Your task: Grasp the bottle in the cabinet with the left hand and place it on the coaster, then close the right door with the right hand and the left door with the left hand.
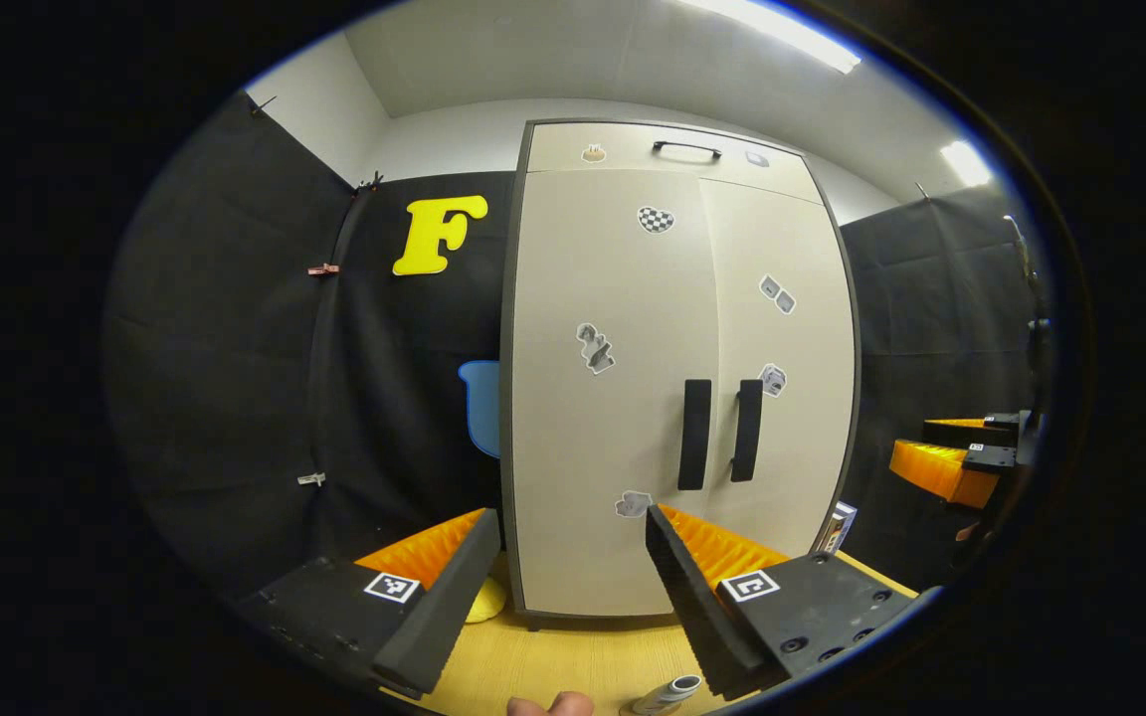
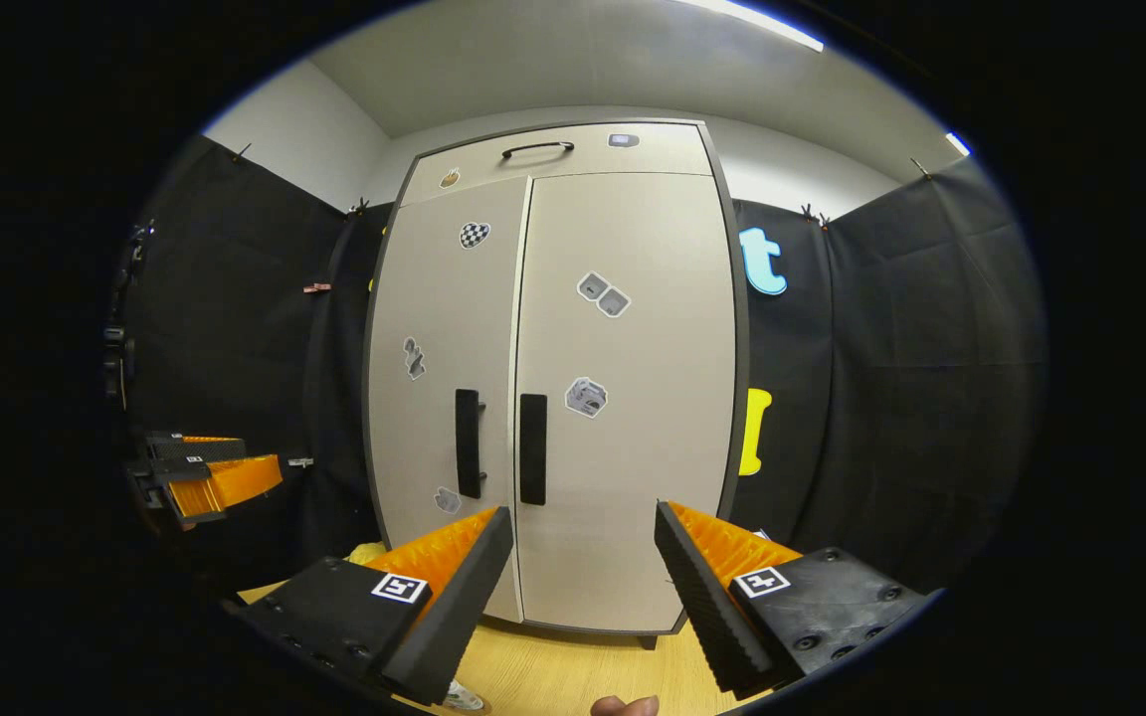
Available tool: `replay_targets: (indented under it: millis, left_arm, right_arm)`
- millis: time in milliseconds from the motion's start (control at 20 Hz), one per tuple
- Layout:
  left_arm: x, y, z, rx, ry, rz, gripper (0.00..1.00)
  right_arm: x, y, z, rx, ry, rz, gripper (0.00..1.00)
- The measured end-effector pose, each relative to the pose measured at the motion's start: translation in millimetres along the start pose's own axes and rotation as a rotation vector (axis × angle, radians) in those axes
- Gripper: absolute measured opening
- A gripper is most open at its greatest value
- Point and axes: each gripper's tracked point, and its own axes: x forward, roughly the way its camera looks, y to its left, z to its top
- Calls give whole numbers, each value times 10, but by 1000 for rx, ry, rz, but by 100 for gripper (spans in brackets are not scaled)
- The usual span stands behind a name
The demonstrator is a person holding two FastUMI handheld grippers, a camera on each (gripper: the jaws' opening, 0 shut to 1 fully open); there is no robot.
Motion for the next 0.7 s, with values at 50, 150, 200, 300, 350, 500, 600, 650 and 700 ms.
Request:
replay_targets:
  millis: [50, 150, 200, 300, 350, 500, 600, 650, 700]
  left_arm:
    - [-7, 5, -7, -2, 1, 0, 94]
    - [-23, 15, -3, -4, -1, 0, 94]
    - [-29, 19, 2, -4, -3, 0, 94]
    - [-52, 33, 6, -3, -6, 0, 94]
    - [-57, 34, 5, -2, -7, -2, 94]
    - [-42, -8, -22, -8, -11, -23, 94]
    - [-33, -40, -47, -12, -11, -40, 94]
    - [-23, -53, -63, -10, -11, -44, 94]
    - [-22, -58, -76, -3, -7, -40, 94]
  right_arm:
    - [-14, 10, 0, -1, 0, -1, 96]
    - [-32, 19, 4, 0, 0, 0, 96]
    - [-43, 31, 4, 0, 0, 1, 96]
    - [-53, 33, 3, -1, -1, 0, 96]
    - [-60, 34, 0, 0, 0, -3, 97]
    - [-104, 23, -33, 6, 8, -23, 98]
    - [-137, 22, -52, 3, 6, -35, 98]
    - [-151, 19, -67, 0, 3, -40, 98]
    - [-169, 20, -89, 4, 5, -38, 98]
